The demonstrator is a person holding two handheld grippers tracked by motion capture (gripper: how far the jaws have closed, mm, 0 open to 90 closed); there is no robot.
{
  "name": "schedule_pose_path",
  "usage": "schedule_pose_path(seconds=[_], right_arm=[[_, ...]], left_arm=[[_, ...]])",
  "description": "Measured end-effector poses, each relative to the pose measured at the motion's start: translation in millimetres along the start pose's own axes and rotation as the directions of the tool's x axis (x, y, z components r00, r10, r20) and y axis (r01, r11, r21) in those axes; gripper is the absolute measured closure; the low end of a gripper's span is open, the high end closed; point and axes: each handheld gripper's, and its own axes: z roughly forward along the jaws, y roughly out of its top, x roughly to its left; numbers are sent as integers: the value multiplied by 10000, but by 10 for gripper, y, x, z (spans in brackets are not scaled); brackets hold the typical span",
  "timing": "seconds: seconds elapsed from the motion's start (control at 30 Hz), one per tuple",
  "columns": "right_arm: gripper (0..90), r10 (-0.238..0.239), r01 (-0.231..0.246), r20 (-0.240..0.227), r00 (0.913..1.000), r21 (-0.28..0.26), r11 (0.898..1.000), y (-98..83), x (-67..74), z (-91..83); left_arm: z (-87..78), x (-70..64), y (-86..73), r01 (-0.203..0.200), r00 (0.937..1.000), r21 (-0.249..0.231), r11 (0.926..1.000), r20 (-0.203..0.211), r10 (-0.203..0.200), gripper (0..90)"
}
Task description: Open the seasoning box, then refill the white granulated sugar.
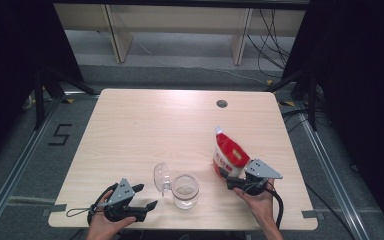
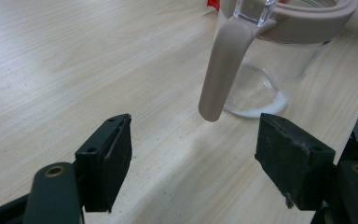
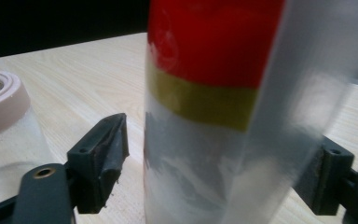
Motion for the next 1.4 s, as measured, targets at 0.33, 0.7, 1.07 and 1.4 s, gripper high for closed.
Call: schedule_pose_path(seconds=[0.33, 0.7, 1.07, 1.4], right_arm=[[290, 294, -293, 29, 9996, -221, 9993, -87, -30, 53], [306, 138, -136, 62, 9999, -302, 9995, -129, -61, 148], [325, 588, -589, -26, 9983, -606, 9964, -152, -69, 198], [362, 437, -441, -76, 9990, -825, 9956, -148, -98, 222]], left_arm=[[1, -9, -7, 133, 9999, -63, 9999, 107, -132, 267], [-9, -3, -5, -180, 9998, -39, 9998, 110, 180, 267], [-21, -26, -20, 141, 9999, -125, 9998, 89, -140, 267], [-32, -14, -9, -160, 9999, -75, 9998, 35, 160, 267]])
